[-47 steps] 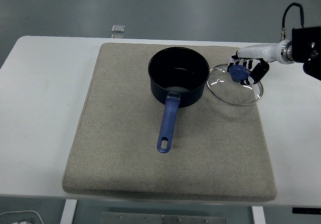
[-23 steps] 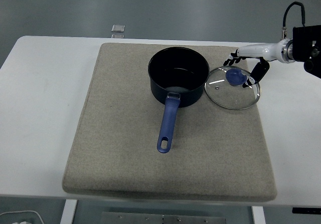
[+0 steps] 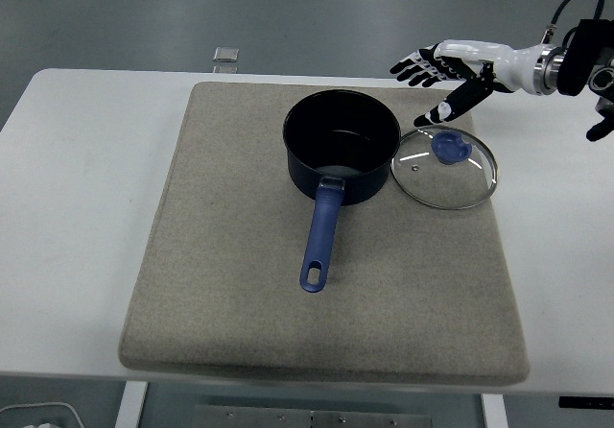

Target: Lift the pot lid and place it to the right of the pot.

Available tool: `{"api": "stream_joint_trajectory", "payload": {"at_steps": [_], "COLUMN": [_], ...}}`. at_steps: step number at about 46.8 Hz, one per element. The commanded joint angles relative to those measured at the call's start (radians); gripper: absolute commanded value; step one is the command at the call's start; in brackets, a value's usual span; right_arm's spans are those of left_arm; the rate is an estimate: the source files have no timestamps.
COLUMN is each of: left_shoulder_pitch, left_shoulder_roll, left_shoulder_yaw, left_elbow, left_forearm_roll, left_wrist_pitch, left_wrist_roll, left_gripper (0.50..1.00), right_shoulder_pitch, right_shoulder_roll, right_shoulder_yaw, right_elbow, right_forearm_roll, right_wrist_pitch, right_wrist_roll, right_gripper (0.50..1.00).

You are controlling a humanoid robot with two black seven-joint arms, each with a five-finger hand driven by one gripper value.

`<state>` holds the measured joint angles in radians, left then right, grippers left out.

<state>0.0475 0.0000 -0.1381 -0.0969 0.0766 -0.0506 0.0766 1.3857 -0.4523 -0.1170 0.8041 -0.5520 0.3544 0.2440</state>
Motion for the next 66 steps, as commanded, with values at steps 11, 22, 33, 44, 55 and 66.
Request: {"api": "stream_joint_trajectory", "payload": {"at_steps": [11,22,33,44,55,66], "left_shoulder_pitch": [0.000,0.000,0.000,0.000,0.000,0.000], "left_shoulder_roll": [0.000,0.000,0.000,0.000,0.000,0.000], "left_shoulder_yaw": [0.000,0.000,0.000,0.000,0.000,0.000], "left_elbow": [0.000,-0.003,0.000,0.000,-0.003,-0.003], "left_forearm_roll": [0.000,0.000,0.000,0.000,0.000,0.000], "left_wrist_pitch": [0.000,0.000,0.000,0.000,0.000,0.000], "left_wrist_roll": [0.000,0.000,0.000,0.000,0.000,0.000], "left_gripper": [1.000,1.000,1.000,1.000,1.000,1.000], "right_shoulder_pitch": [-0.094,-0.143,-0.206,-0.243,-0.278,-0.278], "right_shoulder_roll": [0.009,0.037,0.066,0.092,0.096,0.096], "right_shoulder_yaw": [0.197,0.264,0.264,0.269,0.338,0.336], "right_elbow": [-0.091,-0.134,-0.151,-0.180,-0.180,-0.178], "right_forearm_roll": [0.290,0.492,0.816,0.955,0.935,0.932], "right_wrist_pitch": [0.032,0.052,0.061,0.060,0.052,0.051], "right_wrist_roll": [-0.005,-0.008,-0.081,-0.084,-0.081,-0.081], "right_gripper": [0.893,0.893,0.893,0.893,0.897,0.897]}}
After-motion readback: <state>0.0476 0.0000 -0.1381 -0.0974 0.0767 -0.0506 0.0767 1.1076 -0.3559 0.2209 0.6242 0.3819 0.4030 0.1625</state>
